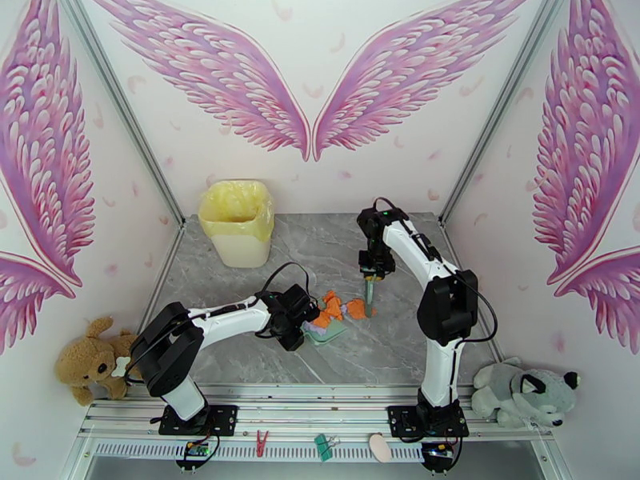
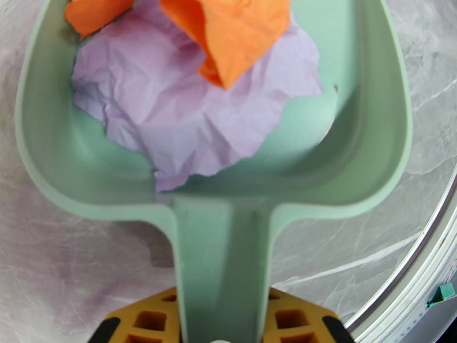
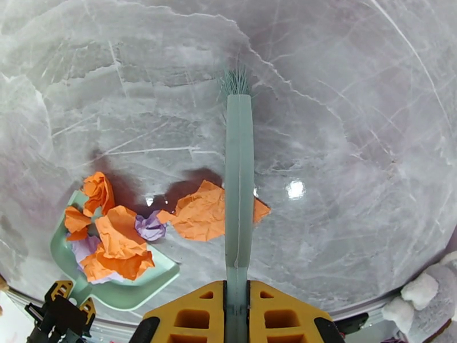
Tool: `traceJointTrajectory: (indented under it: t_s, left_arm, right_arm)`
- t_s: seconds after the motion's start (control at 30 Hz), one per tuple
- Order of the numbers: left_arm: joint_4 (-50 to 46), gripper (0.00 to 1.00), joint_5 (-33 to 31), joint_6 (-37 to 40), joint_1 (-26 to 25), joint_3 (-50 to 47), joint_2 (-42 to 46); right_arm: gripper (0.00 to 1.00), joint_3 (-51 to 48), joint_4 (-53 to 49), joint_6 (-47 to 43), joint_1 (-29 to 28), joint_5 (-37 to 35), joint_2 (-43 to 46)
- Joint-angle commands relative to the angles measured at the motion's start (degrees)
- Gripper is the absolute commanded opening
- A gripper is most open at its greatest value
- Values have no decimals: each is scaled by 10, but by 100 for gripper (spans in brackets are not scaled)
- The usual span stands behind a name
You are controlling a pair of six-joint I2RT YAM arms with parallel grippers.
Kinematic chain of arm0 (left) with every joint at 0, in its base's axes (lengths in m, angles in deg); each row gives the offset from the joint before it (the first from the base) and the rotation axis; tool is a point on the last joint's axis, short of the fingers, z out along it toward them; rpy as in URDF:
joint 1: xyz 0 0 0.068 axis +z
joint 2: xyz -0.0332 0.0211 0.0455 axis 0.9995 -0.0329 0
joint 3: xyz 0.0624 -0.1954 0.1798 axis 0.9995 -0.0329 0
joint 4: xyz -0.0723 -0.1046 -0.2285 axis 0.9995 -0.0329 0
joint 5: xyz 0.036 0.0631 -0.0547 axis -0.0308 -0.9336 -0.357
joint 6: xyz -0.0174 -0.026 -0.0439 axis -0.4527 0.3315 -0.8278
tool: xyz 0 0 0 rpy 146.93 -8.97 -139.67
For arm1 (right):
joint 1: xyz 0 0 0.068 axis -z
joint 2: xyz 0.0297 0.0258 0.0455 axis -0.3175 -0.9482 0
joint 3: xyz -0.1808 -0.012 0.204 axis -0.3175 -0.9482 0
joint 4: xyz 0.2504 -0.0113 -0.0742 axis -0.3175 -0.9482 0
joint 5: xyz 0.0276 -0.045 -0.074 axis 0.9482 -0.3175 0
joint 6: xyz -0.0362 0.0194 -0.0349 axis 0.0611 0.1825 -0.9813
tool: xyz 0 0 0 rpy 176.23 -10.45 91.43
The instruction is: Sweep away the paper scraps from the table
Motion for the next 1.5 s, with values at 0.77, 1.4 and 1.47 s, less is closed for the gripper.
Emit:
traceJointTrajectory:
  t_s: [0.77,1.4,1.47]
  left_arm:
    - [-15,0,9,4,1,48,-51]
    - [-21,0,10,10,-1,69,-76]
    - [-19,0,9,10,-1,72,-79]
  right_arm:
    - [0,188,-42,-213,-7,-222,-76]
    - [0,-12,-8,-232,-163,-112,-22]
    - [0,-29,-5,-231,-175,-93,-8]
